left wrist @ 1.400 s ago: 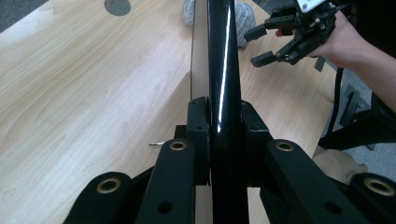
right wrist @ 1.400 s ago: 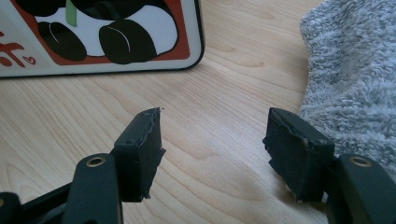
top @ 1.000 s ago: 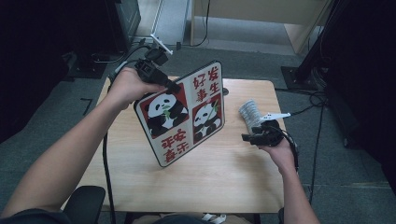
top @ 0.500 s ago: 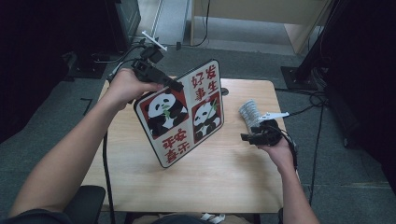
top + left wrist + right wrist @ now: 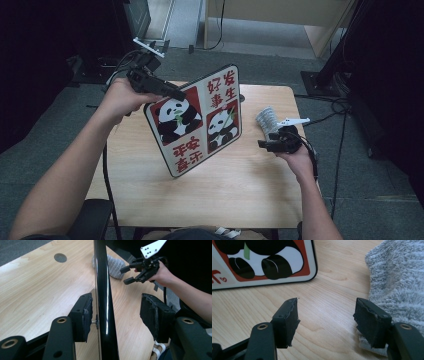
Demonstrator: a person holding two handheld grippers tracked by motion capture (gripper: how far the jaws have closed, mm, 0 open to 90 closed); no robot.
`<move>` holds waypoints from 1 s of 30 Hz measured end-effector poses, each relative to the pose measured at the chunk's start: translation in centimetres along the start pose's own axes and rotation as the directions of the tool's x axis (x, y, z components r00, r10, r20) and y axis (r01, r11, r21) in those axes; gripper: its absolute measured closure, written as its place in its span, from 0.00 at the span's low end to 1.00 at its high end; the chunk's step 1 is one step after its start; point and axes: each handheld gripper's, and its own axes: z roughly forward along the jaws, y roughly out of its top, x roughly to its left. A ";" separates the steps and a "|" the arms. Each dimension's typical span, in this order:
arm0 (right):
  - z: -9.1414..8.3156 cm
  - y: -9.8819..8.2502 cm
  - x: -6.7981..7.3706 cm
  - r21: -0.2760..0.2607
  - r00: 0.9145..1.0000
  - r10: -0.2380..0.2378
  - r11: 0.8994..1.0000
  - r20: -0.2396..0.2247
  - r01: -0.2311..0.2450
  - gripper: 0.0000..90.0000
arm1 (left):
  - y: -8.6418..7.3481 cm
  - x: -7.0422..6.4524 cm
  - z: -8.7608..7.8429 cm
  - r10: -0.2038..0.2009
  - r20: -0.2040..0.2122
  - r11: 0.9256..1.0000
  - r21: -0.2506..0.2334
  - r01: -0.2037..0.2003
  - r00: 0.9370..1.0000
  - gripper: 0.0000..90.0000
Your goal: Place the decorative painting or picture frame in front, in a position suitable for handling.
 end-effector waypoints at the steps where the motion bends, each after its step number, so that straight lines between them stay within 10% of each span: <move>1: 0.0 0.0 -0.1 -0.002 1.000 -0.003 1.000 0.003 0.003 0.40 | -0.2 0.0 -0.1 -0.003 -0.004 1.000 -0.005 0.003 1.000 0.47; 12: -0.2 2.6 -2.8 -0.036 0.997 -0.003 0.999 0.078 0.006 0.42 | -3.0 0.5 -1.5 -0.023 -0.089 1.000 -0.022 0.021 0.996 0.44; 30: 2.2 3.7 -7.0 -0.051 0.987 0.088 0.995 0.133 -0.082 0.43 | -6.6 0.2 -2.5 -0.062 -0.064 0.995 -0.085 0.056 0.996 0.45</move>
